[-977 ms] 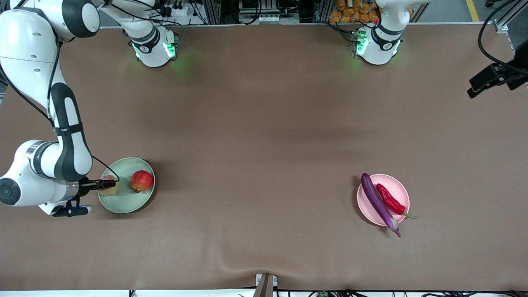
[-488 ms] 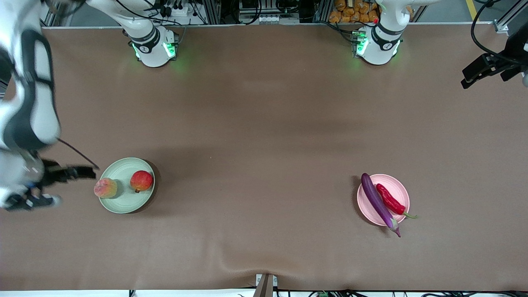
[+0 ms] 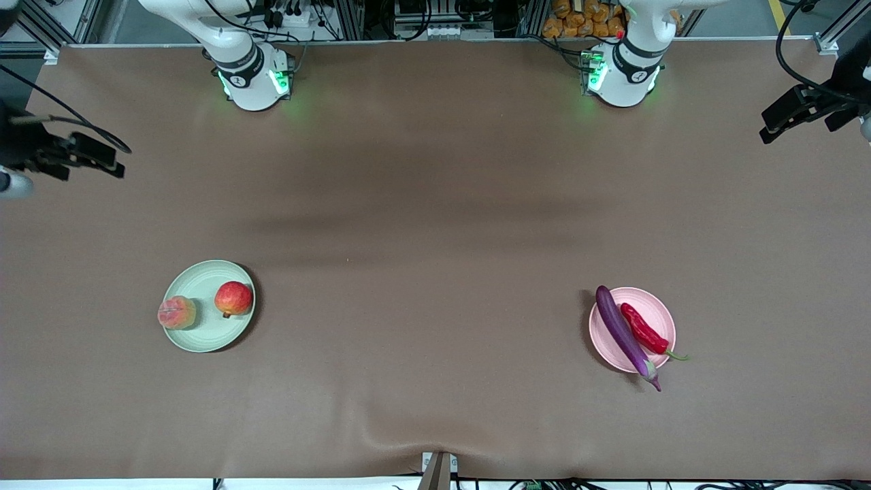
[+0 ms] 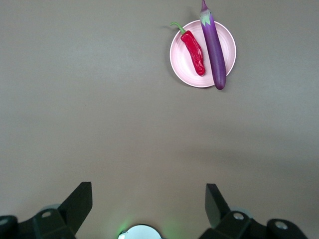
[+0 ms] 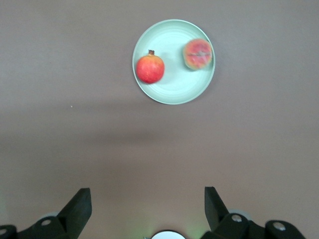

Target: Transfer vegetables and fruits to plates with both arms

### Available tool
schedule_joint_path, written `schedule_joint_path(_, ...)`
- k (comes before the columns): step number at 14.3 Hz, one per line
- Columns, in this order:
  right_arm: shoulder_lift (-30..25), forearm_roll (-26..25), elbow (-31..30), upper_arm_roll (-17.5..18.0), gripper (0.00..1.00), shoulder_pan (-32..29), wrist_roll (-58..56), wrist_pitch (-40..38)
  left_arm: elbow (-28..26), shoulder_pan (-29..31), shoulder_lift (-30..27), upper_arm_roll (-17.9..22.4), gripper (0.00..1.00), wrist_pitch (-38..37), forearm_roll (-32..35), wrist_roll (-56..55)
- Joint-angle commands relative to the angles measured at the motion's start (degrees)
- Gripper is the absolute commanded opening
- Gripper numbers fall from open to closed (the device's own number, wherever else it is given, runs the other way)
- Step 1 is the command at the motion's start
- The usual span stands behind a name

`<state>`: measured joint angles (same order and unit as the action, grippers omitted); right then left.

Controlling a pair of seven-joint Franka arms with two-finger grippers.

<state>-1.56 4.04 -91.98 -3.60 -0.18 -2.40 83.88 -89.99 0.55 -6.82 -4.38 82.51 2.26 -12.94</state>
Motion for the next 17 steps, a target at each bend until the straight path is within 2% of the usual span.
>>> schedule_joint_path(1, -0.28, -0.88, -0.92, 0.44, 1.00, -1.49, 0.73, -0.12, -1.07, -0.55, -1.27, 0.34, 1.00, 1.07, -1.20, -0.15)
schedule_joint_path(10, 0.24, -0.87, -0.39, 0.26, 1.00, -1.67, 1.34, -0.47, -0.63, -0.73, -0.48, 0.43, 1.00, 2.84, -1.99, 0.20)
schedule_joint_path(14, 0.60, -0.88, -0.48, 0.26, 1.00, -1.76, 1.34, -0.30, 1.83, -0.64, 1.36, 0.43, 1.00, 2.49, -3.31, 0.55)
schedule_joint_path(17, 0.60, -0.96, -0.48, 0.26, 1.00, -1.23, 1.43, -0.21, 1.75, -0.99, 1.54, 0.43, 1.00, 2.31, -3.14, 0.64)
